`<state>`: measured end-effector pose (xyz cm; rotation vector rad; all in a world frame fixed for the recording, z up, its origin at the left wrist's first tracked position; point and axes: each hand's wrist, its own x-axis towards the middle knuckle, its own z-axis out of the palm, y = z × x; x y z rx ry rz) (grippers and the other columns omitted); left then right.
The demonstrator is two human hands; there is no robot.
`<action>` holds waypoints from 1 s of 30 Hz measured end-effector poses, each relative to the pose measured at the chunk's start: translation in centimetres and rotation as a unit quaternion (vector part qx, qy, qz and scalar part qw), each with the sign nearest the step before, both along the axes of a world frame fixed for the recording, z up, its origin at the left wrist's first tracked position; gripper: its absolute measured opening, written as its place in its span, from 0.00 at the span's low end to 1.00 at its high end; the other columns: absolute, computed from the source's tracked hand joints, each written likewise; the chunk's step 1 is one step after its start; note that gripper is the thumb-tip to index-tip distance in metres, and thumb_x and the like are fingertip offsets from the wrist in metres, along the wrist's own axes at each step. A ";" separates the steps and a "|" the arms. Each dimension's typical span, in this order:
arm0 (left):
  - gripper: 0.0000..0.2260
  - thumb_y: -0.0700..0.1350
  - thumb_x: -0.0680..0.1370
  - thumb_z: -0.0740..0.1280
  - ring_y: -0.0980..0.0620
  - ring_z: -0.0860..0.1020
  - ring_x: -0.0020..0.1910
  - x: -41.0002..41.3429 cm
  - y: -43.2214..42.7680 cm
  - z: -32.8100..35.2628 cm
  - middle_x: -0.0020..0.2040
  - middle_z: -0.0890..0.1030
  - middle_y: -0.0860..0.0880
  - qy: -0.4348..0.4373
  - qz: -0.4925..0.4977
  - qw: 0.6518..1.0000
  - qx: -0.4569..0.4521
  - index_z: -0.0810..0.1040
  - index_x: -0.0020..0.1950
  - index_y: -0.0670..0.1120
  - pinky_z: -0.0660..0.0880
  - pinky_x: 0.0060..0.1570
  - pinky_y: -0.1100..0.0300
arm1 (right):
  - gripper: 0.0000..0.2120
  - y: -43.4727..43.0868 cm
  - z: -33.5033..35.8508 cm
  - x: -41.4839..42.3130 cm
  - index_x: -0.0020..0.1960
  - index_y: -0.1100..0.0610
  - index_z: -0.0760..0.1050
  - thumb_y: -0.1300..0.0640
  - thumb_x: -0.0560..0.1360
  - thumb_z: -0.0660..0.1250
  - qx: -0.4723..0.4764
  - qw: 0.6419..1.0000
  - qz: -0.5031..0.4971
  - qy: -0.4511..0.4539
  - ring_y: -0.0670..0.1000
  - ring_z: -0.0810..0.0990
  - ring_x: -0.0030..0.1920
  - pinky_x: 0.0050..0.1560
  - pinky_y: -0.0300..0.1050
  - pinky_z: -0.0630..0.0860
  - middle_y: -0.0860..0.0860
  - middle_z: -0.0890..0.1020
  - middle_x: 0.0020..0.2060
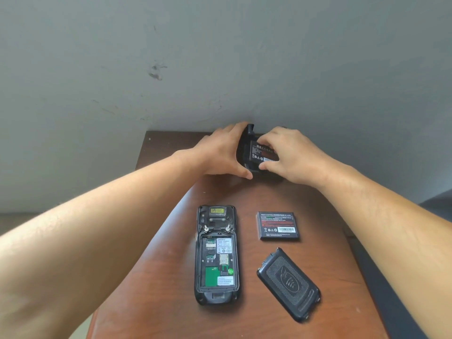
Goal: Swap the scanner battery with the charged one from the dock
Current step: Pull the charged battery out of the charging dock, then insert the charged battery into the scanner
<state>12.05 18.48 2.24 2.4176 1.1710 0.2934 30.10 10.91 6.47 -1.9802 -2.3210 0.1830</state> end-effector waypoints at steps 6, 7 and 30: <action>0.50 0.68 0.54 0.76 0.46 0.74 0.63 -0.1 -0.2 0.1 0.66 0.75 0.52 -0.001 0.000 1.000 0.002 0.60 0.71 0.56 0.75 0.57 0.43 | 0.28 -0.5 0.2 0.1 0.67 0.57 0.76 0.52 0.71 0.78 0.025 0.995 0.009 0.091 0.55 0.80 0.60 0.63 0.54 0.78 0.53 0.80 0.59; 0.51 0.69 0.54 0.75 0.45 0.74 0.64 -0.1 -0.2 0.2 0.66 0.75 0.51 0.004 0.001 1.000 0.005 0.60 0.72 0.56 0.75 0.57 0.42 | 0.28 -0.7 0.3 0.2 0.67 0.57 0.76 0.52 0.71 0.78 0.027 0.995 0.011 0.093 0.55 0.80 0.59 0.63 0.54 0.78 0.53 0.80 0.59; 0.27 0.52 0.73 0.74 0.64 0.79 0.57 -13.2 -15.6 2.7 0.61 0.82 0.59 -0.164 -0.044 0.983 -0.066 0.74 0.72 0.53 0.70 0.60 0.68 | 0.24 -10.2 2.9 -7.2 0.65 0.52 0.78 0.56 0.69 0.74 -0.001 0.975 0.216 0.049 0.48 0.70 0.66 0.65 0.42 0.72 0.45 0.80 0.60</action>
